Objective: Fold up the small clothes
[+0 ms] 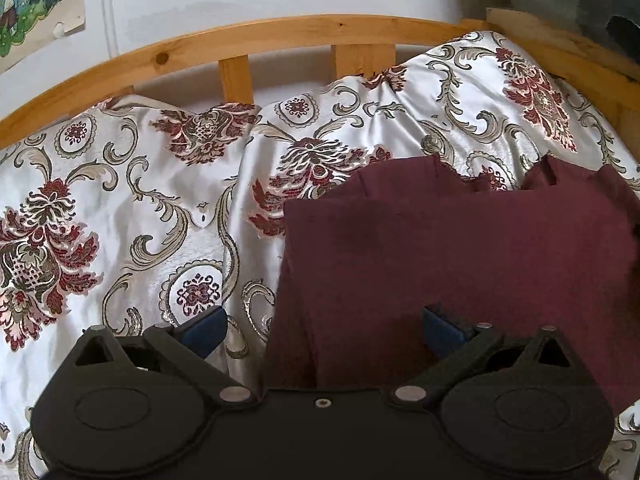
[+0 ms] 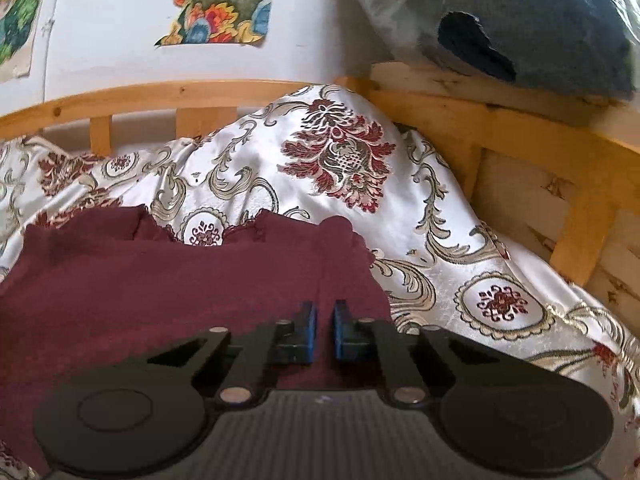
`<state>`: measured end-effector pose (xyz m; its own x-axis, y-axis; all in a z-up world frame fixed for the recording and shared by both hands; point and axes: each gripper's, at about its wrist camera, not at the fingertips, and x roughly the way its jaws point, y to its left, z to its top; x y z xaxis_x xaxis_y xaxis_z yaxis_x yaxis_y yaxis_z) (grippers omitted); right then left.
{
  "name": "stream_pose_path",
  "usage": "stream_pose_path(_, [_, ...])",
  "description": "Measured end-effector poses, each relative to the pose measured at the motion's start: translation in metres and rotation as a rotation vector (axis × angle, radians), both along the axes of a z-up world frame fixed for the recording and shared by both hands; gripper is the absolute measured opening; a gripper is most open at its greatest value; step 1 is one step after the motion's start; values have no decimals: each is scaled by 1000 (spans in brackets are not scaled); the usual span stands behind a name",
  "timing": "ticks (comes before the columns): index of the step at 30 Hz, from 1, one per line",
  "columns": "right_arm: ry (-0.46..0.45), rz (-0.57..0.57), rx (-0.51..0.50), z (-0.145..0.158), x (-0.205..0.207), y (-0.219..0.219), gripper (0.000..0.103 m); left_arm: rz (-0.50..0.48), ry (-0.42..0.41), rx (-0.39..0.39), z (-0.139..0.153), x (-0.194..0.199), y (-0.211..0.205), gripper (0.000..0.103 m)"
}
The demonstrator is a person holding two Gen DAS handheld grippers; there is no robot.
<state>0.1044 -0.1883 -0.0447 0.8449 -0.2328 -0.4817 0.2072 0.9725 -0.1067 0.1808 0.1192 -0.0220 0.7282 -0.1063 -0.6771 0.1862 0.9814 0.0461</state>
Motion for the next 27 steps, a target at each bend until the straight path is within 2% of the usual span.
stream_pose_path(4, [32,-10,2,4,-10,3,6,-7,-6,6,3,0,-1,102])
stream_pose_path(12, [54,-33,32,4,-28,-1,5,-84,-46,45,8,-11,-7,102])
stream_pose_path(17, [69,-34,34,5,-39,2,4,-78,-32,21,7,-10,-9,102])
stream_pose_path(23, [77,-41,44,4,-48,1,4,-61,-34,31,4,-11,-5,102])
stream_pose_path(25, [57,-34,39,5,-49,1,6,-44,-23,15,3,-11,0,102])
stream_pose_path(27, [44,-36,29,6,-50,1,14,-19,-7,-14,2,-12,7,102])
